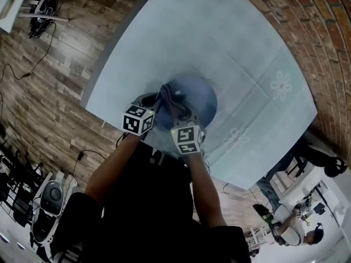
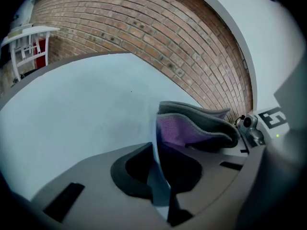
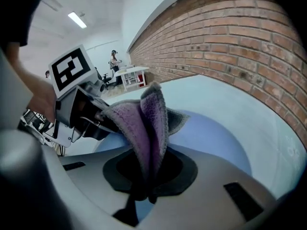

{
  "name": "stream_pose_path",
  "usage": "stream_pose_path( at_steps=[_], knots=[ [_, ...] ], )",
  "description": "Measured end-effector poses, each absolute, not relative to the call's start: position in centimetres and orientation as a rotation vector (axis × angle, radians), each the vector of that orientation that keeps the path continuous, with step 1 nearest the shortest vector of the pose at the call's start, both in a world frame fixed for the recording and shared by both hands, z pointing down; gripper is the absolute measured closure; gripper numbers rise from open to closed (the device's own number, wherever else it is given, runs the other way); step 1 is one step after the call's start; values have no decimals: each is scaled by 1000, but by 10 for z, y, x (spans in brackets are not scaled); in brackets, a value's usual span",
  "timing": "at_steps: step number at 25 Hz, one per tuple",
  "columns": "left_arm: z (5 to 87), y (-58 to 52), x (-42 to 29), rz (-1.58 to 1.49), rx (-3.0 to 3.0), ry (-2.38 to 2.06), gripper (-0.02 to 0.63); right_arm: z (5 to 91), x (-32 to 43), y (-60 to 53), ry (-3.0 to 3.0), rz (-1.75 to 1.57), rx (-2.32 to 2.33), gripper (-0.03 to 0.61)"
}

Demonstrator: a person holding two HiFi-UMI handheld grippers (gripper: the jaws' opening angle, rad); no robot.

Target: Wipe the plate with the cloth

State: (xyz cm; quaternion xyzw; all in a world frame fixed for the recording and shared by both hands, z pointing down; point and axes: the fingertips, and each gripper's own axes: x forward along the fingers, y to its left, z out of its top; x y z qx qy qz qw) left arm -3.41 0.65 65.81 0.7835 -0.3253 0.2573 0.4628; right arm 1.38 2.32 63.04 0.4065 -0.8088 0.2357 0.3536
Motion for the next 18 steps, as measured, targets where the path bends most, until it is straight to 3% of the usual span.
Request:
stream_pose_path(
  at_steps=[18],
  knots=[
    [658,6,-35,664,1958,-811,564,643,-5,-13,-2048,452,928,517]
  ],
)
